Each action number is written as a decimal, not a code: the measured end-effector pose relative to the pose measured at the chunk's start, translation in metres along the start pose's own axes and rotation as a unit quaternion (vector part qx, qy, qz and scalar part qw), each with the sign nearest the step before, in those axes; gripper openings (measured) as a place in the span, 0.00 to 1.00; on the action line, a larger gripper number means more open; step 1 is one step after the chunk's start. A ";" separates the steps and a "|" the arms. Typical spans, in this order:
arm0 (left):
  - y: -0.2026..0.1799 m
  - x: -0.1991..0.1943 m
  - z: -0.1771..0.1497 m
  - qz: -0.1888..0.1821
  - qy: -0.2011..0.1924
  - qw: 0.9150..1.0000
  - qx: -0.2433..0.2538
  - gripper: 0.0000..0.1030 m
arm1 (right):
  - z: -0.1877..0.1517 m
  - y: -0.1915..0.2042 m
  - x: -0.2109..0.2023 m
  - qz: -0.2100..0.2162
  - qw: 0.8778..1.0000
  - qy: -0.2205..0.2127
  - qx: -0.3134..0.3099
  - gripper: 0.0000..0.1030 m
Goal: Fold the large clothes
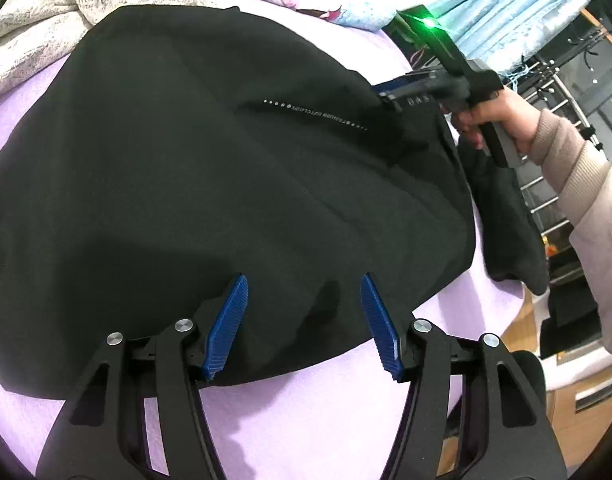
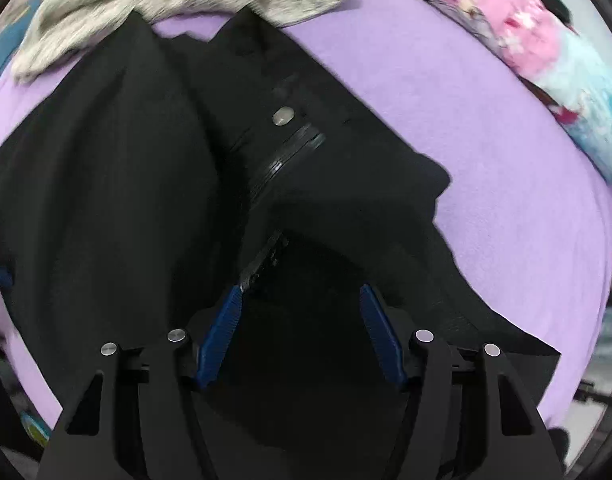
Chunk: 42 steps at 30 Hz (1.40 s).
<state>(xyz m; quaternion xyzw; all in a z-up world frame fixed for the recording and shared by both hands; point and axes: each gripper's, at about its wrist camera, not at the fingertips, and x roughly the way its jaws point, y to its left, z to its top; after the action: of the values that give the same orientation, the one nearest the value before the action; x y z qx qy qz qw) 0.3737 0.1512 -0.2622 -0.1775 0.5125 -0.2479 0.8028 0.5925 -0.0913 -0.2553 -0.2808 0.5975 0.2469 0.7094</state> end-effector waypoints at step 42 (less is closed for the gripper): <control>0.001 -0.003 -0.001 0.001 0.003 1.000 -0.001 0.55 | -0.040 0.029 0.004 -0.041 0.993 0.007 -0.112 0.05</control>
<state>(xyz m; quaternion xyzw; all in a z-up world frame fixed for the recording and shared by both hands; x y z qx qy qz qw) 0.3717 0.1534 -0.2607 -0.1769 0.5155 -0.2477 0.8010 0.5452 -0.0981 -0.2670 -0.3841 0.5589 0.2813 0.6790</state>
